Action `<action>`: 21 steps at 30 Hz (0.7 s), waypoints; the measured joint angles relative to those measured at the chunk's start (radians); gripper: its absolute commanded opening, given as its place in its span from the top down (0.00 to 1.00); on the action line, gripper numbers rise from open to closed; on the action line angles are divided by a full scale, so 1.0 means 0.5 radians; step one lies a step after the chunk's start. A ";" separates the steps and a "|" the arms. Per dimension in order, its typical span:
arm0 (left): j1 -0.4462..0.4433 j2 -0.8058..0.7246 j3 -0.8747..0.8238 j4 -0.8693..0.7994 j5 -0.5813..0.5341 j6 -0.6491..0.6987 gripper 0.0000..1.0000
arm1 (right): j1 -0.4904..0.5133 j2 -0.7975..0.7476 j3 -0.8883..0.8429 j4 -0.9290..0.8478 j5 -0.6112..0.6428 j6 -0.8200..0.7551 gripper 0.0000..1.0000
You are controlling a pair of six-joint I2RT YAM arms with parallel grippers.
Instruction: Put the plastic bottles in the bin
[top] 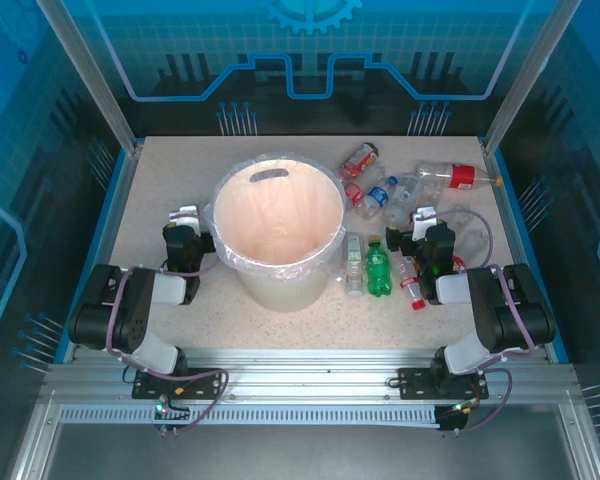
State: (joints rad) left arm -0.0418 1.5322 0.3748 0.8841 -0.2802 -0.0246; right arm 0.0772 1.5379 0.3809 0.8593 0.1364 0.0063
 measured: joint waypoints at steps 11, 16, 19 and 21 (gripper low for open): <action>0.037 -0.786 0.354 -0.986 -0.310 -0.121 0.01 | 0.013 -0.552 0.567 -0.983 -0.021 0.008 0.00; 0.076 -0.898 0.652 -1.588 -0.528 -0.250 0.02 | 0.008 -0.487 1.226 -1.656 0.081 0.202 0.00; 0.099 -0.900 0.822 -1.926 -0.669 -0.301 0.04 | -0.027 -0.343 1.616 -2.027 0.114 0.338 0.00; 0.111 -0.911 0.909 -2.116 -0.714 -0.323 0.06 | -0.072 -0.215 1.852 -2.261 0.133 0.417 0.00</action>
State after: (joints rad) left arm 0.0139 1.0767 0.8291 -0.1738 -0.6373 -0.1864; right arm 0.0410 1.4303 1.3067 -0.2710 0.2028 0.2146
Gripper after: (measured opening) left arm 0.951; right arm 0.997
